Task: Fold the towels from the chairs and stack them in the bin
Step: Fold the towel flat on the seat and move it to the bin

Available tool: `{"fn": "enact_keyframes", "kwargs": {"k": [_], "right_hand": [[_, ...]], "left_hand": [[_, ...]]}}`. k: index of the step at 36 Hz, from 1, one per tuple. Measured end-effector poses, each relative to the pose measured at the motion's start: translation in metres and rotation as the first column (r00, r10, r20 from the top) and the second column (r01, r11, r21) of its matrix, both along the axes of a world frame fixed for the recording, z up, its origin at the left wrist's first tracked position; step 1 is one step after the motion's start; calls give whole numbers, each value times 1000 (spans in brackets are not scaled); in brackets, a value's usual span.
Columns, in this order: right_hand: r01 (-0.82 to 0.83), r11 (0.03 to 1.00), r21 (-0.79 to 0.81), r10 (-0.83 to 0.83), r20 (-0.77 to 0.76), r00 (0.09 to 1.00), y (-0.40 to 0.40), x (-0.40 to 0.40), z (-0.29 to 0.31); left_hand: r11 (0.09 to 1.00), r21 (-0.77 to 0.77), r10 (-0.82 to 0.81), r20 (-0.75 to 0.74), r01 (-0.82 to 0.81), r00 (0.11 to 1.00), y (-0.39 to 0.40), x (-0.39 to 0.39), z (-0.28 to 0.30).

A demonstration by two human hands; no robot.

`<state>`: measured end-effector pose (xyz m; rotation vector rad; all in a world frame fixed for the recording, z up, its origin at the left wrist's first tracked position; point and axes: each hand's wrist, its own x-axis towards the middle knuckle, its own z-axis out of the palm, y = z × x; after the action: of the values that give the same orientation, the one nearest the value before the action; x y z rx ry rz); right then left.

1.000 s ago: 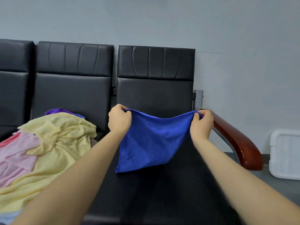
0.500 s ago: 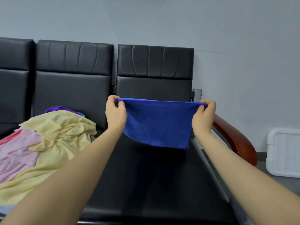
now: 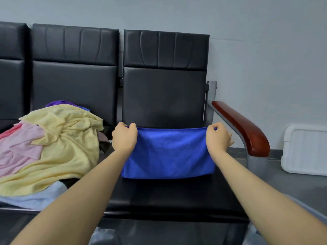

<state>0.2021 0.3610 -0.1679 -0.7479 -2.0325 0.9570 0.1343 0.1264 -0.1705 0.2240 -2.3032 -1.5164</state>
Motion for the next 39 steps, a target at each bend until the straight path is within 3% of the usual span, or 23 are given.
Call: {"fn": "enact_keyframes", "kwargs": {"k": [5, 12, 15, 24, 30, 32, 36, 39], "right_hand": [[-46, 999, -15, 48, 263, 964, 2, -12, -29], [-113, 994, -8, 107, 405, 908, 5, -27, -65], [-158, 986, -45, 164, 365, 917, 10, -33, -81], [-157, 988, 10, 154, 144, 978, 8, -58, -78], [-134, 991, -6, 133, 145, 980, 5, -73, -81], [-121, 993, 8, 118, 177, 977, 6, -76, -85], [-110, 973, 205, 45, 298, 954, -1, -79, -98], [-260, 922, 287, 169, 306, 937, -8, -79, -107]], "left_hand": [[973, -215, -53, 153, 86, 987, 2, -4, -31], [881, -435, -19, 360, 186, 933, 11, -11, -65], [833, -514, 4, 376, 205, 927, 13, -13, -74], [883, -464, 29, 217, 77, 976, 15, -31, -61], [882, -467, 26, 198, 71, 980, 21, -44, -60], [862, -501, 38, 207, 73, 978, 21, -47, -65], [767, -631, 79, 276, 119, 958, 22, -49, -82], [680, -723, 161, 308, 121, 938, 22, -47, -92]]}}
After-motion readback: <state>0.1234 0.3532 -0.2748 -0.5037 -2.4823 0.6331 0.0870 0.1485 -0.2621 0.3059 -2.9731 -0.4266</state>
